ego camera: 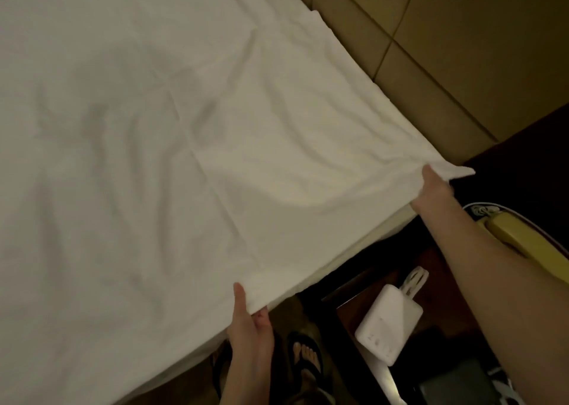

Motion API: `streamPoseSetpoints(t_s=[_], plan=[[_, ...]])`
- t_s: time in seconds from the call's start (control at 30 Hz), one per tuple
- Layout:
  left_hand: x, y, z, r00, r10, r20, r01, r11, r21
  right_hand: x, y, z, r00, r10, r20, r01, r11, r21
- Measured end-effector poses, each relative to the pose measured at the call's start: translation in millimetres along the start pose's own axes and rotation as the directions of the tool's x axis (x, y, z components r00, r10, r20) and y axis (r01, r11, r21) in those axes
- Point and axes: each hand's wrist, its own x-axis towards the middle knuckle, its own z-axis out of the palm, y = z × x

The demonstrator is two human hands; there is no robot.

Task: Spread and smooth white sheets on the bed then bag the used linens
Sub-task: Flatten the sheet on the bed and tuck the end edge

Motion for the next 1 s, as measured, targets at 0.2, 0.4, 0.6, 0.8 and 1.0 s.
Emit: streamPoseSetpoints(t_s=[0.2, 0.4, 0.6, 0.8, 1.0], plan=[[6.9, -9.5, -18.4, 0.999, 0.04, 0.01, -0.04, 0.996, 0.082, 27.1, 6.6, -7.7, 0.973, 0.159, -0.168, -0.146, 0.985, 0.091], [8.4, -8.7, -8.2, 0.999, -0.032, 0.037, 0.028, 0.995, 0.099, 17.6, 23.3, -16.3, 0.991, 0.093, -0.094, -0.097, 0.994, -0.046], [5.2, -22.6, -5.6, 0.998, -0.018, 0.065, 0.015, 0.998, 0.055, 25.9, 0.2, -8.8, 0.996, -0.057, -0.063, 0.054, 0.997, -0.046], [3.3, -26.8, -1.3, 0.994, -0.045, 0.101, 0.038, 0.996, 0.077, -10.0, 69.5, -26.6, 0.969, 0.182, 0.166, -0.202, 0.974, 0.108], [1.9, -4.6, -10.5, 0.999, 0.019, 0.039, -0.015, 0.996, -0.091, -63.7, 124.6, -16.0, 0.941, 0.293, 0.171, -0.291, 0.956, -0.038]])
